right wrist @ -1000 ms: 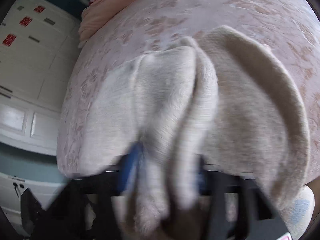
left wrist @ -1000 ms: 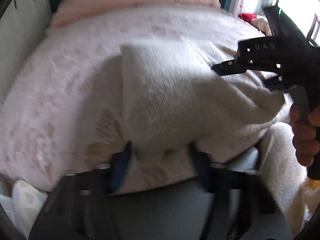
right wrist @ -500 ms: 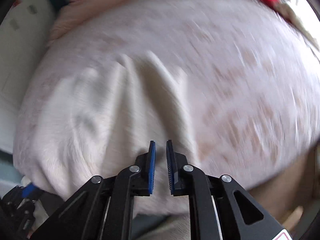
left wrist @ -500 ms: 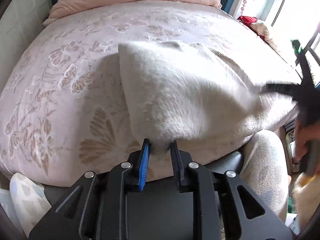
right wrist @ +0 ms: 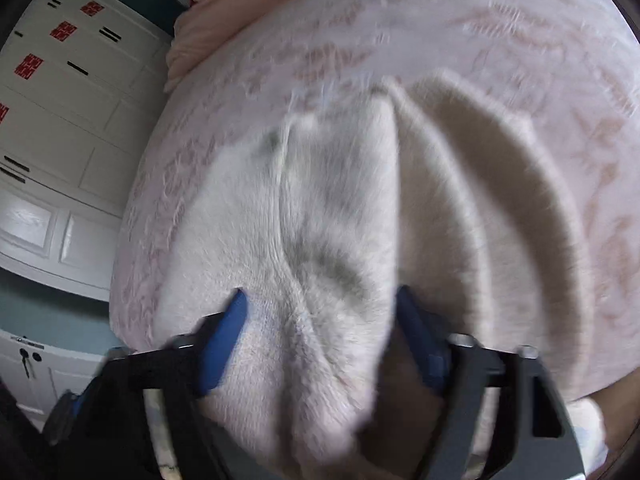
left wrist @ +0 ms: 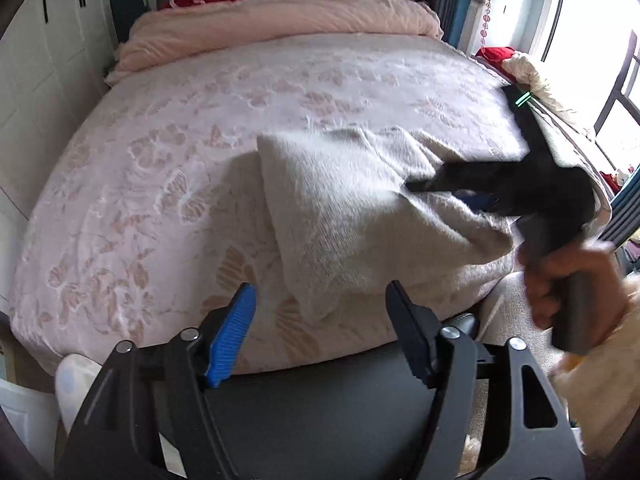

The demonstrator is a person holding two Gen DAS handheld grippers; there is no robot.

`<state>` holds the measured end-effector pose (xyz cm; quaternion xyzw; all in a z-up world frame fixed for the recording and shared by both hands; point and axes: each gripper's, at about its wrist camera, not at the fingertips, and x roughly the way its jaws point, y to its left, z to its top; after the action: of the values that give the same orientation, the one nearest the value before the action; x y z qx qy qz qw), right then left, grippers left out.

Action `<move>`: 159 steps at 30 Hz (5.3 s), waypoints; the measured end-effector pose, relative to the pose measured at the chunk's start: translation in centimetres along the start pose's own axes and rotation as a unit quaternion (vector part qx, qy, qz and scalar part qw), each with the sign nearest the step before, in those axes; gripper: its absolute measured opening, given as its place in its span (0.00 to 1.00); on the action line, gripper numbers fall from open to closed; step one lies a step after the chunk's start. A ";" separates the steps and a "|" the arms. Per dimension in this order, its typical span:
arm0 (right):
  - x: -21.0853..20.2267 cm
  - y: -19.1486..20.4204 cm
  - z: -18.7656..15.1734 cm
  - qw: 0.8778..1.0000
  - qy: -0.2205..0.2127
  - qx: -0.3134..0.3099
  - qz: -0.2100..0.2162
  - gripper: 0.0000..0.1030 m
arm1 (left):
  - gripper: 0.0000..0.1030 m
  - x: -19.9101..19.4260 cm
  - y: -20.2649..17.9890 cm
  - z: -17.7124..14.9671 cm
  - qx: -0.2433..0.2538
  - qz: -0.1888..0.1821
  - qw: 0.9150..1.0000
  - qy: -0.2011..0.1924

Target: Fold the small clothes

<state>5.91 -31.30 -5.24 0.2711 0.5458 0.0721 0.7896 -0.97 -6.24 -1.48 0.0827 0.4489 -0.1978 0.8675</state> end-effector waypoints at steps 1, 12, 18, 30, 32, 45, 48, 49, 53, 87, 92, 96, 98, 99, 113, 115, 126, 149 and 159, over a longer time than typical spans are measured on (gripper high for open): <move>0.2 0.5 -0.3 1.000 0.002 -0.002 0.003 0.14 | 0.65 -0.3 0.1 0.0 -0.002 0.001 1.000 -0.002; -6.9 -2.4 -2.1 0.987 -0.081 -0.066 -0.121 0.17 | 0.65 0.6 -0.2 0.3 -0.011 -0.019 1.000 0.020; -6.6 -4.6 -2.1 0.996 -0.087 0.005 -0.037 0.65 | 0.71 1.5 -1.3 0.4 -0.001 -0.024 0.999 0.039; -0.7 -5.1 3.6 0.999 -0.024 0.027 0.009 0.53 | 0.76 1.9 -0.4 0.6 -0.021 -0.013 0.999 0.042; -1.4 -2.9 4.0 0.999 -0.029 -0.013 -0.011 0.20 | 0.76 2.1 -0.1 0.7 -0.034 -0.018 0.998 0.047; -9.1 1.9 5.0 0.977 -0.117 -0.131 -0.124 0.28 | 0.79 1.8 -1.1 2.0 -0.028 -0.033 0.999 0.026; -3.0 -5.3 4.4 0.990 -0.004 -0.033 -0.138 0.28 | 0.79 3.4 -1.3 1.9 -0.032 -0.041 0.997 0.048; -3.6 -6.4 3.7 0.993 -0.018 -0.002 -0.113 0.29 | 0.79 3.7 -1.3 2.0 -0.033 -0.044 0.997 0.053; -11.7 -6.0 0.4 0.987 -0.143 0.018 -0.074 0.31 | 0.79 3.3 -1.1 2.2 -0.031 -0.040 0.998 0.045; -3.6 6.5 -0.8 0.986 -0.033 -0.152 -0.066 0.00 | 0.81 2.4 2.8 1.2 -0.075 0.001 0.996 0.048; -7.1 0.6 -3.0 0.986 -0.059 -0.082 -0.134 0.08 | 0.81 2.6 1.9 1.1 -0.063 -0.008 0.997 0.048; -4.9 -3.0 -3.4 0.981 -0.036 -0.068 -0.177 0.00 | 0.81 2.7 1.1 0.9 -0.056 -0.011 0.997 0.050; -3.1 -4.9 -3.3 0.984 -0.013 -0.045 -0.172 0.00 | 0.81 2.8 0.8 1.0 -0.054 -0.011 0.997 0.052; -3.5 -4.8 -3.2 0.985 -0.018 -0.039 -0.167 0.00 | 0.81 2.8 0.7 1.1 -0.051 -0.010 0.997 0.052; -7.2 -6.2 3.5 0.988 -0.091 -0.008 -0.122 0.63 | 0.82 3.3 -2.0 2.0 -0.026 -0.015 0.998 0.053; -5.1 -7.3 5.0 0.992 -0.069 0.004 -0.103 0.52 | 0.82 3.2 -2.4 2.3 -0.025 -0.019 0.998 0.054; -1.3 -6.2 7.3 0.981 -0.046 -0.063 -0.176 0.27 | 0.84 4.4 -2.2 3.8 -0.044 -0.040 0.997 0.055; -0.8 -9.8 0.6 0.994 -0.052 0.093 -0.003 0.74 | 0.83 17.1 -1.2 6.1 -0.149 -0.118 0.967 0.170; -5.9 -6.7 0.5 0.989 -0.091 0.110 0.035 0.33 | 0.42 10.9 -3.9 9.0 -0.076 -0.136 0.979 0.135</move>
<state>2.87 -39.52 -3.61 0.3807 0.4662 0.0137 0.7985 9.80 -15.63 -4.93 -0.0194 0.5830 -0.2656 0.7676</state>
